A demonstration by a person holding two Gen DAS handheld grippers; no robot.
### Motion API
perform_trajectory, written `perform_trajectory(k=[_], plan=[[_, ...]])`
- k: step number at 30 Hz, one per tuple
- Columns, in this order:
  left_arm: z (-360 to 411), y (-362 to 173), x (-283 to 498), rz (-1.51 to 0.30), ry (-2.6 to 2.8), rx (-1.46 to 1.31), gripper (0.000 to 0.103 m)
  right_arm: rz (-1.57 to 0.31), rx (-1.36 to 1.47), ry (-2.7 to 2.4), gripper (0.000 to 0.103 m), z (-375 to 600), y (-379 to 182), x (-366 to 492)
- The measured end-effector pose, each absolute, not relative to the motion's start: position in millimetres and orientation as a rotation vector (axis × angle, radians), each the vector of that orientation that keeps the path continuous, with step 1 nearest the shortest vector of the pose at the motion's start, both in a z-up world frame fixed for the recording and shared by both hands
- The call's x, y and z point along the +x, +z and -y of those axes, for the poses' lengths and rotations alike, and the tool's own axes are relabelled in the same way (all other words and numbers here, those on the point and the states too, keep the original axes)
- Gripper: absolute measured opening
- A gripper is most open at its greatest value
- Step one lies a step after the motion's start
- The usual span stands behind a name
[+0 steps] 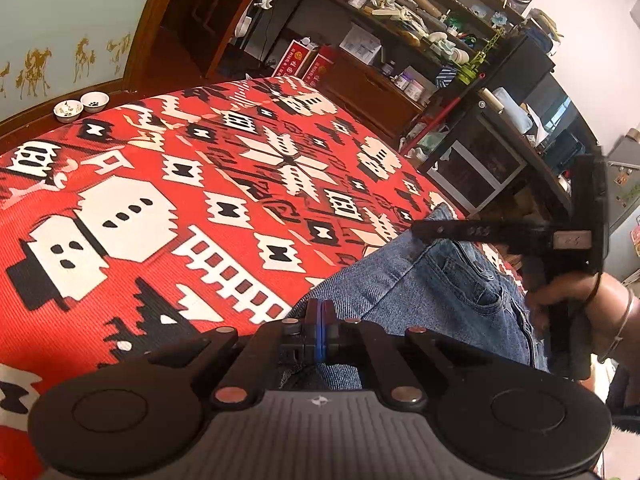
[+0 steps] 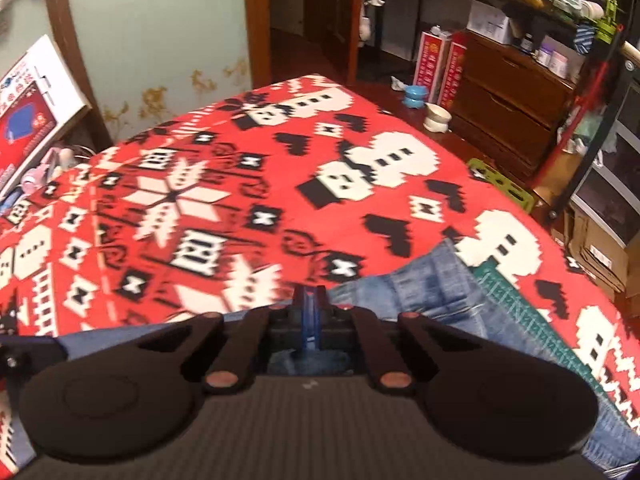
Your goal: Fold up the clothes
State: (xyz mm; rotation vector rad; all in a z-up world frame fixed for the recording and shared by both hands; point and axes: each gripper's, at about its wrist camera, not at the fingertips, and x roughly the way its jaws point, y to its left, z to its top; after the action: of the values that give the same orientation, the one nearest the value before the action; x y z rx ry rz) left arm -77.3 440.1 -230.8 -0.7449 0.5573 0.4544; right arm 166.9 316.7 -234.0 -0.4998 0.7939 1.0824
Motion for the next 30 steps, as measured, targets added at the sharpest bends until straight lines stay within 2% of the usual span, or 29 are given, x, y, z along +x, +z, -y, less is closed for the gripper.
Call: perform_trajectory(k=[7,15,17,24,30], plan=[[-438.4,-218.5,-69.5,-0.536,0.459,-0.757,0.003,-0.791,-0.444,1.062,0.004,-292.8,-216.5,187.4],[-440.2,-208.0,-10.7,-0.536,0.389,-0.727,0.004,-0.807,-0.451,1.078,0.004,-295.8,-236.4,196.4],[-444.8,-209.6,9.2,-0.540,0.378,-0.736,0.004,-0.803,-0.455,1.071,0.000,-302.3,-237.7,198.8],[-453.4,-220.1,44.2,-0.561,0.370,-0.750,0.004,-0.809,-0.446,1.039,0.000,-313.9,-239.5,202.5],[-450.8,-227.0,50.4,-0.586,0.348,-0.704,0.004,-0.790,-0.450,1.060,0.006,-304.0,-217.3,210.0]])
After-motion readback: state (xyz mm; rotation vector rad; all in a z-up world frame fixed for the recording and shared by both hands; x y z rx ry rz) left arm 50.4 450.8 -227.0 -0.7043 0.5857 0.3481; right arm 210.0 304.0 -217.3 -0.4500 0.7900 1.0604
